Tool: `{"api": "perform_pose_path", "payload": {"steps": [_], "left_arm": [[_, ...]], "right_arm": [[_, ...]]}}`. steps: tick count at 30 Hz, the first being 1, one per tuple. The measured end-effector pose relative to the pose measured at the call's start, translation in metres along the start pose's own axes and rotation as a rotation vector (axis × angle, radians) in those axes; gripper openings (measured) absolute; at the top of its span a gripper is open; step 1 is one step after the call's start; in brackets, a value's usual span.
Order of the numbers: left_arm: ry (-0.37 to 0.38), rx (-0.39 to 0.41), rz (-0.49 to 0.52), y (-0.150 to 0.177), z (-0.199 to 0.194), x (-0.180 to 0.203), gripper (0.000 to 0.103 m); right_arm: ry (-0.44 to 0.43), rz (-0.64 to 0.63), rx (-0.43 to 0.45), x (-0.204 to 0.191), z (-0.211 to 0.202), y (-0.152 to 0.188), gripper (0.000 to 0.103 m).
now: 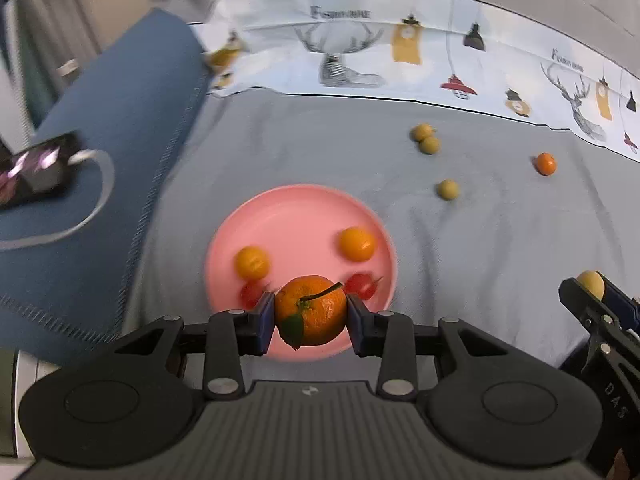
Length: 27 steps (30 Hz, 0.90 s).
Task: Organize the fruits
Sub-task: 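Carry the orange and yellow-green fruit toward the pink plate with both tools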
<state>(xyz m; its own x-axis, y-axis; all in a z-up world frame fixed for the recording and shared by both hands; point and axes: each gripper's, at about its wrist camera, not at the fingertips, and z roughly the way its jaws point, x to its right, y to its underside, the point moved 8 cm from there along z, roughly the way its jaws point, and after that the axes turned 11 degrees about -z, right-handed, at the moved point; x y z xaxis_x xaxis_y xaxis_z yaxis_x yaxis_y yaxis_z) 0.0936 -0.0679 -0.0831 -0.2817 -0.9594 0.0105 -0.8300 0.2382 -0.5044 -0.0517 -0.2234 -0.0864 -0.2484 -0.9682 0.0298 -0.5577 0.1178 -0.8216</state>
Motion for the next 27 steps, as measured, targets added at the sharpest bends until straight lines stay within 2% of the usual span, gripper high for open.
{"api": "perform_pose_path", "payload": {"steps": [7,13,27], "left_arm": [[-0.016,0.041,-0.083,0.037,-0.036,-0.049,0.042],[0.004,0.057,-0.128,0.062,-0.054,-0.067,0.042],[0.045,0.071,-0.154,0.067,-0.062,-0.073,0.042]], "right_arm": [[-0.060,-0.118,0.049,-0.051,-0.039,-0.005,0.031],[-0.038,-0.150,0.081,-0.060,-0.059,-0.009,0.031],[-0.012,-0.184,0.098,-0.071,-0.072,-0.008,0.031]]}}
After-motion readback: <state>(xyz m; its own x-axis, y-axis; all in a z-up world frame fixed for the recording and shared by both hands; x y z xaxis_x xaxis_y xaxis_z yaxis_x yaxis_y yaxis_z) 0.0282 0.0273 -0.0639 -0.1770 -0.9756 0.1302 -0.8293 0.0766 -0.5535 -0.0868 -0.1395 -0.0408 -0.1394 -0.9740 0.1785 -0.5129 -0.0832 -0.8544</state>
